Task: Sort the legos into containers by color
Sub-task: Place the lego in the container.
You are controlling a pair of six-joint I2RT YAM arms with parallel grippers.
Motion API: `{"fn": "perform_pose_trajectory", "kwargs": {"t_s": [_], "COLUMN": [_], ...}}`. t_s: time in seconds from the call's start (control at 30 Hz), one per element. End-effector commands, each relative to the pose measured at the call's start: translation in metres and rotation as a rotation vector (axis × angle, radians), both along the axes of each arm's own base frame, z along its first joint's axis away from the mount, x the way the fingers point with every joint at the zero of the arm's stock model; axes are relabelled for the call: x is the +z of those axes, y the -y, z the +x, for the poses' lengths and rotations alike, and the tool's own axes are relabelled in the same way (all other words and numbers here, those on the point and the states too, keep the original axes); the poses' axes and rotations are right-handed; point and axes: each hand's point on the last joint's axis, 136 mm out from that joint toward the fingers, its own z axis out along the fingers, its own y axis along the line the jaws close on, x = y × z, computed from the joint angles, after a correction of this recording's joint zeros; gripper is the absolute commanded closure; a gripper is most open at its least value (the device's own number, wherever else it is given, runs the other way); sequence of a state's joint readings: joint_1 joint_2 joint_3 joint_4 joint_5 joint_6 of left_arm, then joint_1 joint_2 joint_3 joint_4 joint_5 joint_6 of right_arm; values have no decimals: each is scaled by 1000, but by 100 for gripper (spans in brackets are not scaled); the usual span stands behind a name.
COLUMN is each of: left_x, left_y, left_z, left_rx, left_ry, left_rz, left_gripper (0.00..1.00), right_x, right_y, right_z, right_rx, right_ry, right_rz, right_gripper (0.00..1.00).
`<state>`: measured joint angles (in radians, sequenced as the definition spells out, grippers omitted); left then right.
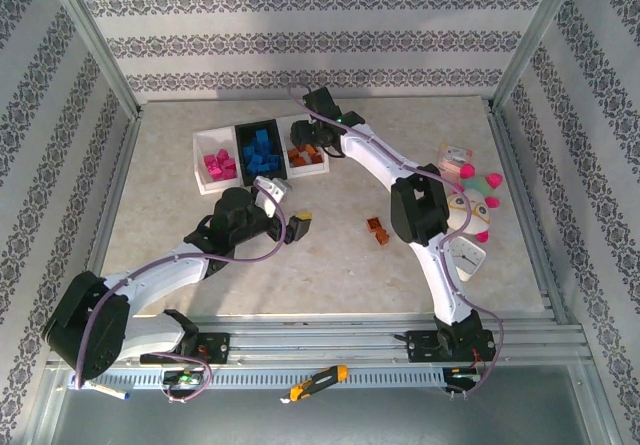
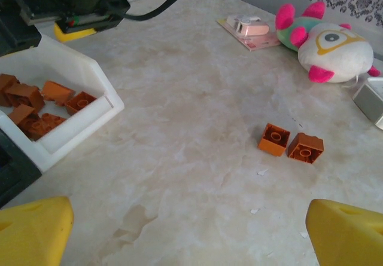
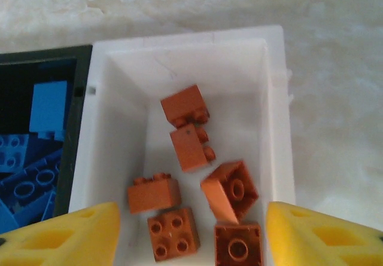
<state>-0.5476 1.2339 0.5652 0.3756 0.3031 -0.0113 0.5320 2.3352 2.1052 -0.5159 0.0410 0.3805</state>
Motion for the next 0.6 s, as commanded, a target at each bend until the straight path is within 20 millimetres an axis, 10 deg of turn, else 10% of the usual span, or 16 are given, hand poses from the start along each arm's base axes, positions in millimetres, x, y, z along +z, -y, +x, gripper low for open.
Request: {"fn": "perform_pose_trajectory", "kwargs": {"t_s": [0.0, 0.57], "left_x": [19, 14], "left_y": [10, 37], "left_z": [5, 2], "left_rx": [-55, -210], "left_ry": [51, 6], "left_rz": [-35, -54], "left_gripper": [1, 1], "right_x": [45, -35], "right_y": [26, 140], "right_z": [-18, -205], "right_rx": [-36, 154], "right_ry": [56, -360], "right_rz": [-1, -267], "right_gripper": [30, 22]}}
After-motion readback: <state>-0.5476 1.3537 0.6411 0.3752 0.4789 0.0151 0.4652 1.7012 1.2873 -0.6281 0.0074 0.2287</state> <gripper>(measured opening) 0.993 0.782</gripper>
